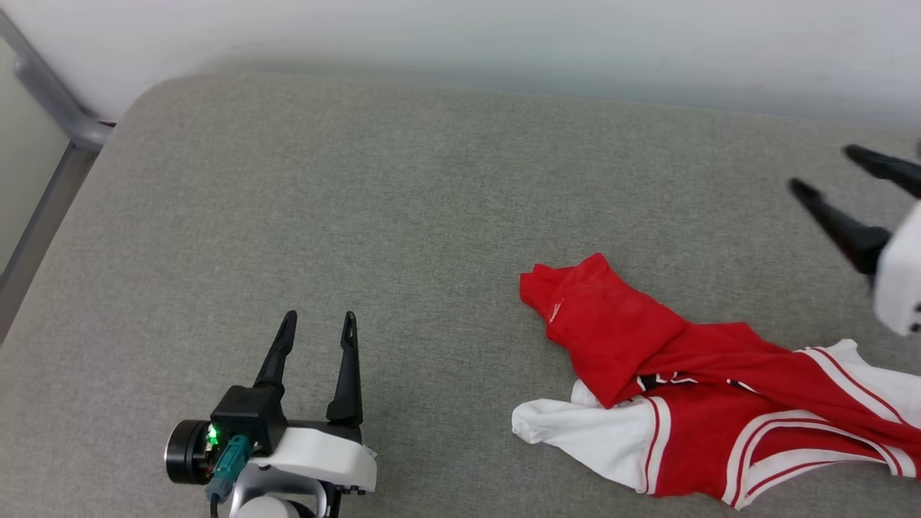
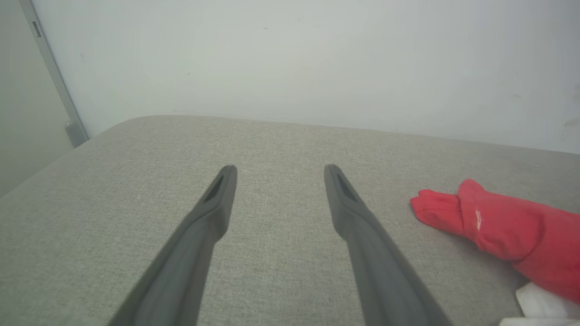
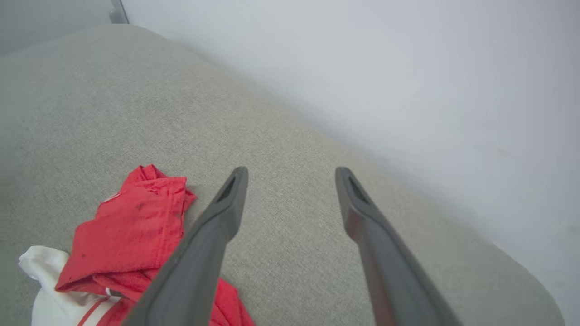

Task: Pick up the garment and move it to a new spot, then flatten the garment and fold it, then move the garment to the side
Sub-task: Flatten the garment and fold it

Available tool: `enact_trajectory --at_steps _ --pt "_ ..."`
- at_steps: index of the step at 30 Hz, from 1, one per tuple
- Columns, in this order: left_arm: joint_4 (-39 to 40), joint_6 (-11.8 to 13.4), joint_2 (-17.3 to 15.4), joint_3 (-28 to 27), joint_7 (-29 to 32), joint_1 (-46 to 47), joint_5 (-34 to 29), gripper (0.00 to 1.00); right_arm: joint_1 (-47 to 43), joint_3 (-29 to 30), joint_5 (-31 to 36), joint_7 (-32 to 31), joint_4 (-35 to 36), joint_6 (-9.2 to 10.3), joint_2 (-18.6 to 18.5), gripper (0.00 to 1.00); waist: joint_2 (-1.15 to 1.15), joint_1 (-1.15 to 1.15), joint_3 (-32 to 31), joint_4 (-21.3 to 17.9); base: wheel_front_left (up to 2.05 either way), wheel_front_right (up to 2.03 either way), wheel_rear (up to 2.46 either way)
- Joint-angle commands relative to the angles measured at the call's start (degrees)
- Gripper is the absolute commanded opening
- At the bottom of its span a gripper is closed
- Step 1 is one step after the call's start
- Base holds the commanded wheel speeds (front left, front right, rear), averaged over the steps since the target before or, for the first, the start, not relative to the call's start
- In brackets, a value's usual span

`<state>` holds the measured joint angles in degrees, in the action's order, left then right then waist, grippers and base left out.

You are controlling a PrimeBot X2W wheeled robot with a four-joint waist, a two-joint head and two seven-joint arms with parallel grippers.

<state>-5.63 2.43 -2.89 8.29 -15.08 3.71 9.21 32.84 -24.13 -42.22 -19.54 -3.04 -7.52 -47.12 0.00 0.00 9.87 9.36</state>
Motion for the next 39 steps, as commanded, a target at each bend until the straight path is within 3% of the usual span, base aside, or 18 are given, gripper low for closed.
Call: enact_trajectory --at_steps 1,7,12,16,23,28,29,30,31,35,39 --pt "0.11 -0.31 0.03 0.34 -0.13 0.99 -0.30 1.00 2.53 -1.92 0.51 -4.71 1.86 0.06 1.44 1.00 0.00 0.00 0.72 0.84 0.00 0.00 0.00" --pt "-0.04 0.12 0.03 1.55 -0.13 2.12 0.52 1.00 10.66 -12.03 -1.74 -23.35 3.50 0.06 4.76 1.00 0.00 0.00 2.15 2.79 0.00 0.00 0.00" --pt "-0.11 0.30 0.02 2.58 -0.13 3.28 1.50 1.00 16.57 -20.11 -3.04 -31.45 -1.12 0.06 7.80 1.00 0.00 0.00 4.06 4.46 0.00 0.00 0.00" --pt "-0.23 0.59 0.03 3.81 -0.13 4.51 2.34 1.00 19.60 -25.48 -2.51 -32.57 -8.25 0.06 10.72 1.00 0.00 0.00 5.69 6.10 0.00 0.00 0.00" --pt "-0.41 1.14 0.04 5.22 -0.13 6.03 3.58 1.00 19.82 -34.61 -0.95 -28.82 -21.41 0.05 14.88 1.00 0.00 0.00 7.92 8.57 0.00 0.00 0.00" --pt "-0.33 1.78 0.03 5.01 -0.13 5.93 4.04 1.00 16.79 -41.88 -4.09 -26.39 -24.68 -0.08 15.86 1.00 0.00 0.00 8.32 8.74 0.00 0.00 0.00" --pt "-0.27 1.91 0.04 4.87 -0.14 5.68 3.96 1.00 17.26 -42.45 -4.65 -25.26 -24.62 -0.10 15.83 0.93 0.00 0.00 8.26 8.46 0.00 0.00 0.00" --pt "-0.44 1.90 0.05 4.69 -0.13 5.43 3.84 1.00 18.28 -42.58 -5.15 -23.64 -24.43 -0.09 15.81 0.00 0.00 0.00 8.07 8.14 0.00 0.00 0.00" --pt "-0.44 1.90 0.05 4.69 -0.13 5.43 3.84 1.00 18.28 -42.58 -5.15 -23.64 -24.43 -0.09 15.81 0.00 0.00 0.00 8.07 8.14 0.00 0.00 0.00" --pt "-0.80 1.76 0.03 3.90 -0.13 5.10 3.33 1.00 24.70 -39.02 -8.29 -13.84 -22.57 0.07 14.34 0.00 0.00 0.00 6.23 6.41 0.00 0.00 0.00" --pt "-0.74 1.73 0.03 3.49 -0.13 4.51 2.81 1.00 26.44 -36.19 -10.08 -7.28 -21.11 0.06 11.02 0.00 0.00 0.00 4.56 5.31 0.00 0.00 0.00"
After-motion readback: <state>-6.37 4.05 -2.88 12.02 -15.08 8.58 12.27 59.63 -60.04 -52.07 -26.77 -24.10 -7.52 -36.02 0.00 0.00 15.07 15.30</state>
